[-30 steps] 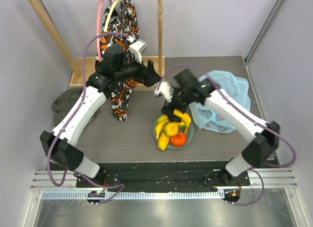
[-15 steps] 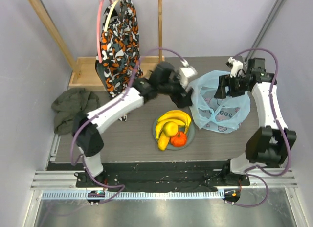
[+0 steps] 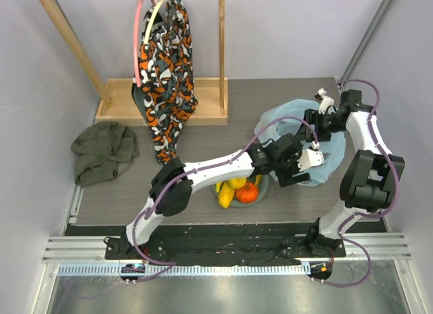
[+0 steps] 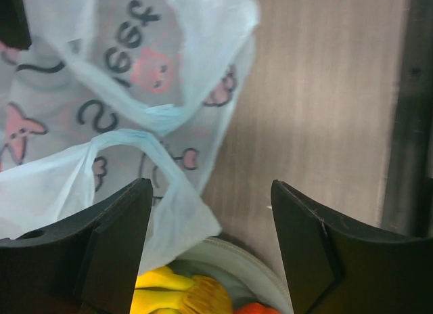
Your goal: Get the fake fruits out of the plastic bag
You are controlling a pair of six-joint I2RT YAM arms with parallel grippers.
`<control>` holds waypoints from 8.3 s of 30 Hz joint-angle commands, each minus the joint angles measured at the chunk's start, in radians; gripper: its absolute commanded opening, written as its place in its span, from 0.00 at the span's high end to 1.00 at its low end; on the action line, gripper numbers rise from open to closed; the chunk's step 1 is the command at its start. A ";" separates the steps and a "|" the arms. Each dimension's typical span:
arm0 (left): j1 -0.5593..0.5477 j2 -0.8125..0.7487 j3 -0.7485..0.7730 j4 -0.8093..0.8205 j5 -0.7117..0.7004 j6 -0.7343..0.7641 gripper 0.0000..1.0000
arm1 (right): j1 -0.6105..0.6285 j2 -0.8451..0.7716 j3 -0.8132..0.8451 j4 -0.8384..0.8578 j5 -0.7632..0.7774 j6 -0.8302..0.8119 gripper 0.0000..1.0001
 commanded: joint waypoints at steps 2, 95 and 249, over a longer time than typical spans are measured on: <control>-0.010 0.008 0.025 0.132 -0.281 0.063 0.25 | -0.005 0.020 0.019 0.084 -0.046 0.065 0.28; 0.159 -0.376 -0.232 0.086 0.142 -0.348 1.00 | 0.047 -0.294 -0.198 -0.295 -0.039 -0.541 0.51; 0.130 -0.212 -0.073 0.075 0.135 -0.276 1.00 | 0.130 -0.116 -0.341 -0.120 0.434 -0.353 0.28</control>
